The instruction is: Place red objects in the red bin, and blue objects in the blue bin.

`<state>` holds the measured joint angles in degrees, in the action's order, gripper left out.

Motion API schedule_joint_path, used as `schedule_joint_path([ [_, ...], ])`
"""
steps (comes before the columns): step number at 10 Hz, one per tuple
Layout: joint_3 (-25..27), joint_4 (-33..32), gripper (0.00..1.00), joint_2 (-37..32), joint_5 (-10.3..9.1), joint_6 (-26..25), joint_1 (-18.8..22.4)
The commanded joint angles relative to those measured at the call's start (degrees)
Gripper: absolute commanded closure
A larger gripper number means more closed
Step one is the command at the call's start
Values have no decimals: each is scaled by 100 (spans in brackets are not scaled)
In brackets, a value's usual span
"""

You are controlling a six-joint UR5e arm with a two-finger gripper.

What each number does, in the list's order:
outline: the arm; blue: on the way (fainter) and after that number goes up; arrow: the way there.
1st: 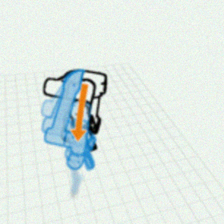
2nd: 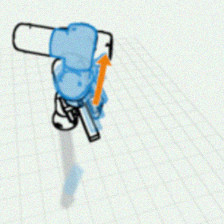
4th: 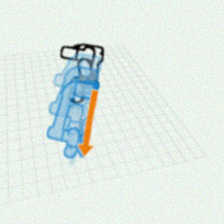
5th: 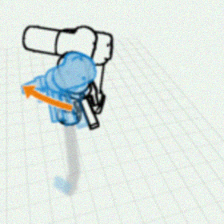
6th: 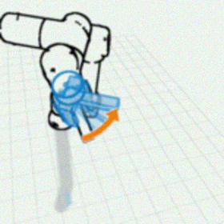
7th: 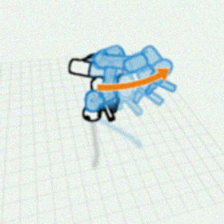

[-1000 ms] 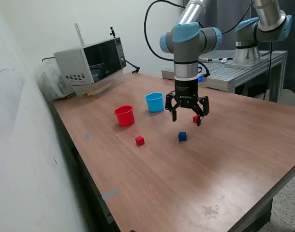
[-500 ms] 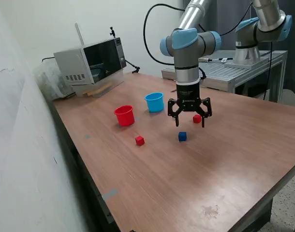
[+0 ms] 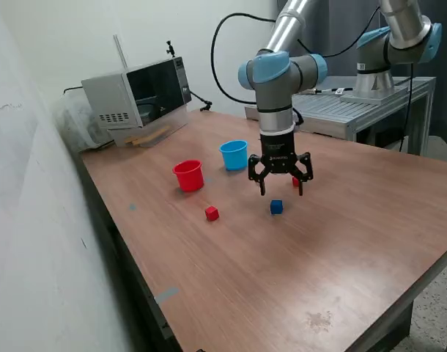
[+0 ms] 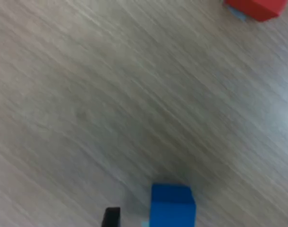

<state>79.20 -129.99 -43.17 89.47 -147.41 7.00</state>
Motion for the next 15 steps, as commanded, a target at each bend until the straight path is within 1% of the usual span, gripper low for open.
schedule_joint_path([
  [1,-1,0,0,55,-9,10,-23],
  [2,-1,0,0,55,-96,10,-23],
  [3,-9,0,0,55,-114,10,-6],
  [6,-27,-18,0,55,-123,-86,82],
  [7,-53,-44,0,63,-123,-199,82],
  [8,-132,-70,0,151,-123,-296,82],
  [10,-176,-79,0,257,-123,-332,82],
  [11,-185,-140,100,257,-123,-332,82],
  [15,-203,-150,100,274,-106,-332,56],
])
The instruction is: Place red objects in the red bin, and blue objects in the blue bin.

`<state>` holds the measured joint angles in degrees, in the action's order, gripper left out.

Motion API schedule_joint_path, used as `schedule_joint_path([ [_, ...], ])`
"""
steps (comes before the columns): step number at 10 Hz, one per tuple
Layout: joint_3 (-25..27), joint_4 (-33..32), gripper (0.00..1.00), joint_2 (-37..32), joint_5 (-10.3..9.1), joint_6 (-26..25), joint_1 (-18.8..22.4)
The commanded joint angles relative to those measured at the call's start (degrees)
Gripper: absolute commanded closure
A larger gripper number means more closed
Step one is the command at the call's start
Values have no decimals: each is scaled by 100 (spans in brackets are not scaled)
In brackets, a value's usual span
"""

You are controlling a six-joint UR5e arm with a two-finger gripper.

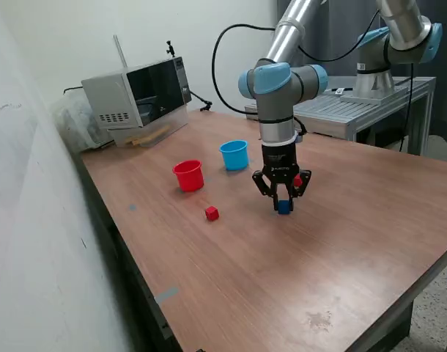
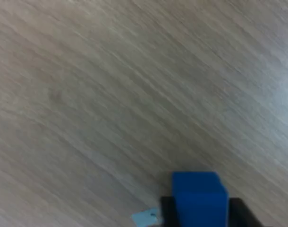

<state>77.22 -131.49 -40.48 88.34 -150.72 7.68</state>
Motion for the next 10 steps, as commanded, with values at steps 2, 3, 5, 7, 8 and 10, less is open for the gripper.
schedule_joint_path([
  [2,3,1,100,5,16,-1,-21],
  [3,3,9,100,-4,60,8,-21],
  [5,38,36,100,-362,199,-10,-12],
  [7,432,158,100,-1195,455,-367,-38],
  [8,556,289,100,-1634,456,-535,-108],
  [10,977,720,100,-2260,438,-800,-625],
])
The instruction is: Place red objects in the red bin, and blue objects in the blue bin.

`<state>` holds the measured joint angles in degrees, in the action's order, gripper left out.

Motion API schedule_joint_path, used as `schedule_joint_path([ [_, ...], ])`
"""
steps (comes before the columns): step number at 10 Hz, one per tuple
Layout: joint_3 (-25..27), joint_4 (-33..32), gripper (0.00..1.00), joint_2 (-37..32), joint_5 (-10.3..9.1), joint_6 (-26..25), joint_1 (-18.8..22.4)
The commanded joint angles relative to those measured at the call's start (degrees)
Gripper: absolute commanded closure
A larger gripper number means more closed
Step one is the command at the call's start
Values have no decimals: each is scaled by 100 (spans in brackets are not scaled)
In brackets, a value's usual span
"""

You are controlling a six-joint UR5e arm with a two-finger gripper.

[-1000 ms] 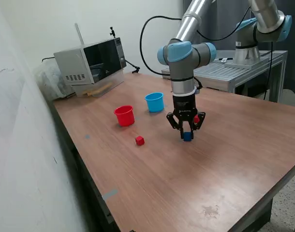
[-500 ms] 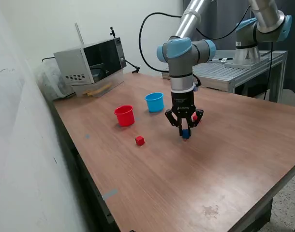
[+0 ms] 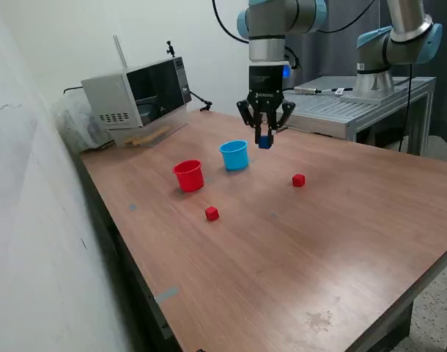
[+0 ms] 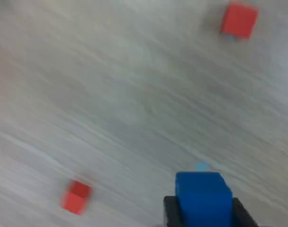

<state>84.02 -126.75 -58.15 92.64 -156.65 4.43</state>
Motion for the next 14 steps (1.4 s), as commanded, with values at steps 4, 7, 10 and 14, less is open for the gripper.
schedule_joint_path([
  [4,1107,265,100,-838,0,-559,-1469],
  [7,1292,256,100,-847,-35,-762,-1813],
  [10,1442,177,100,-804,-53,-762,-1831],
  [14,1381,-69,100,-461,-53,-762,-2104],
])
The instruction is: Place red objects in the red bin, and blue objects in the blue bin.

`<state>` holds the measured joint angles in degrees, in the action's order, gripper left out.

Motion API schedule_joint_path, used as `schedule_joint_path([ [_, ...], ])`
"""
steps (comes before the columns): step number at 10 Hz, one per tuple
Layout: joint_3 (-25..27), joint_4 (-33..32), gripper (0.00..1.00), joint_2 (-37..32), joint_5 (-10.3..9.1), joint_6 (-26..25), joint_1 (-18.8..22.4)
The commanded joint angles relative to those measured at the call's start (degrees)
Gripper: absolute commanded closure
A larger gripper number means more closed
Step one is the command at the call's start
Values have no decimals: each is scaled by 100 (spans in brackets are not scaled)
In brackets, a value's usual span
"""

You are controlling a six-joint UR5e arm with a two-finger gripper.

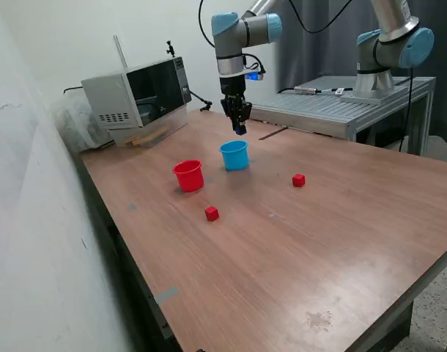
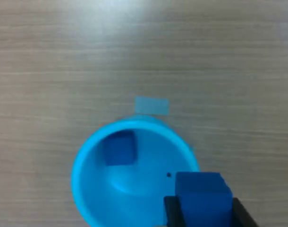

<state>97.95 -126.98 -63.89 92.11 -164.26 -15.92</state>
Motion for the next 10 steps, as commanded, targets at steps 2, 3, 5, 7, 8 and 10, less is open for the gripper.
schedule_joint_path([
  [2,-4,-64,100,105,0,0,-157],
  [3,-4,-64,100,105,0,0,-157],
  [5,-4,-55,0,96,0,0,-148],
  [7,31,-47,0,70,0,0,-114],
  [8,58,-55,0,-8,0,0,-70],
  [10,180,23,0,-577,-105,0,-34],
])
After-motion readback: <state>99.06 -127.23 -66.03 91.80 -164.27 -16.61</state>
